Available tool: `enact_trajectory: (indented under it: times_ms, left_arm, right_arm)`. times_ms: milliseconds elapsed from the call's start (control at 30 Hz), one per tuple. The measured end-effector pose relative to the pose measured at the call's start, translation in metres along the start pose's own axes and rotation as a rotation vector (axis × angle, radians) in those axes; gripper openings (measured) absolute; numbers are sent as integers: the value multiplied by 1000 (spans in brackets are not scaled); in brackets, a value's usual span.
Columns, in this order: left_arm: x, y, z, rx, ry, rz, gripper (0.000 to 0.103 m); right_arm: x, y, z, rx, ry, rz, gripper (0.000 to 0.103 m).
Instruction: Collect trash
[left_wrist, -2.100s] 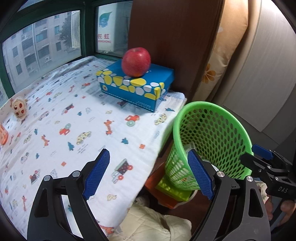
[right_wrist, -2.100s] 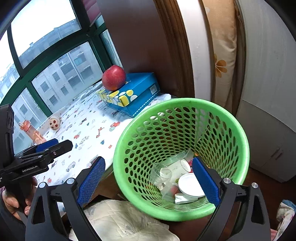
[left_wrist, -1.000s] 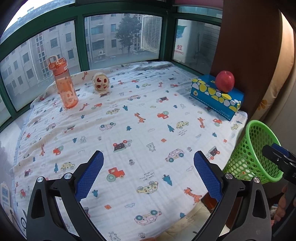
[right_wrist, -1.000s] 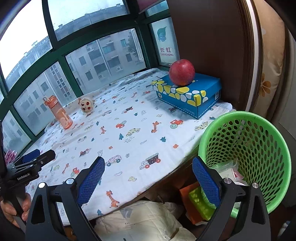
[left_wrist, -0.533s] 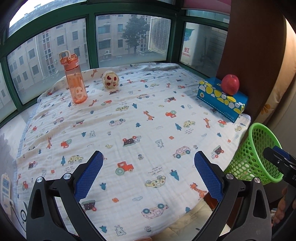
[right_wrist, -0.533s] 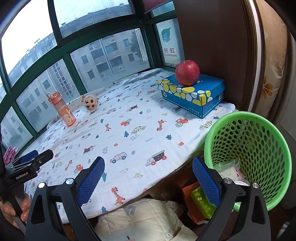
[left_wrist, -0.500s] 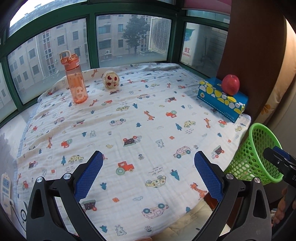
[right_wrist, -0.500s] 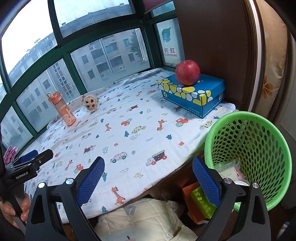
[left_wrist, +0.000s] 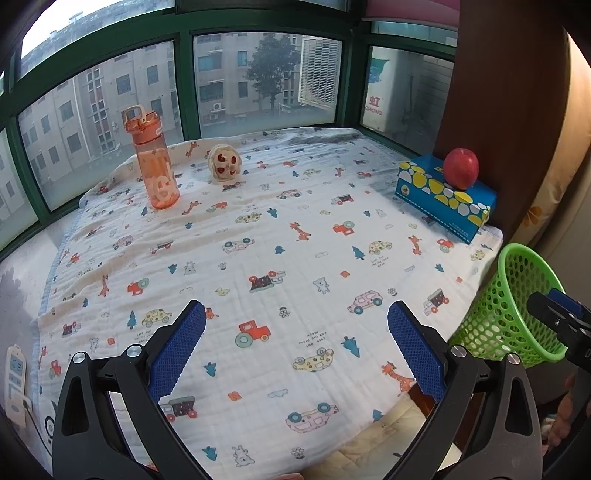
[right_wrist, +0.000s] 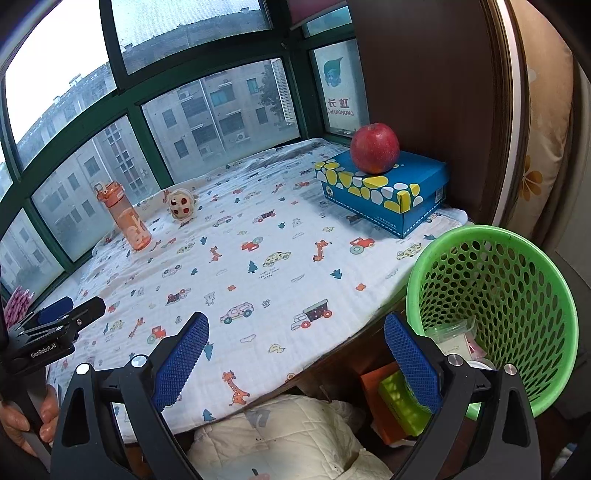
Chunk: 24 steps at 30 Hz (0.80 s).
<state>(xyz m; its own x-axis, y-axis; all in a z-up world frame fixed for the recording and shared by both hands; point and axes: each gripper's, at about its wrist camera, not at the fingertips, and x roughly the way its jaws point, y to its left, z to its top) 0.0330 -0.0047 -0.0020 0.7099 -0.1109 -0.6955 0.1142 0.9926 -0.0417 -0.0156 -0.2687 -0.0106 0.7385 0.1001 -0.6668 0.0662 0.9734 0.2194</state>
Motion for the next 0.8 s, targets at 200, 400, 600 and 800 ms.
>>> enact_trajectory:
  times_ms: [200, 400, 600, 800]
  left_arm:
    - [0, 0, 0, -4, -2, 16, 97]
    - [-1, 3, 0, -12, -10, 42, 97]
    - [0, 4, 0, -15, -11, 63, 97]
    - [-2, 5, -1, -14, -19, 78, 97]
  right_arm:
    - [-3, 2, 0, -14, -14, -27, 93]
    - [-3, 6, -1, -38, -21, -44, 93]
    - [-2, 6, -1, -44, -25, -52, 93]
    - [-1, 7, -2, -45, -26, -53, 93]
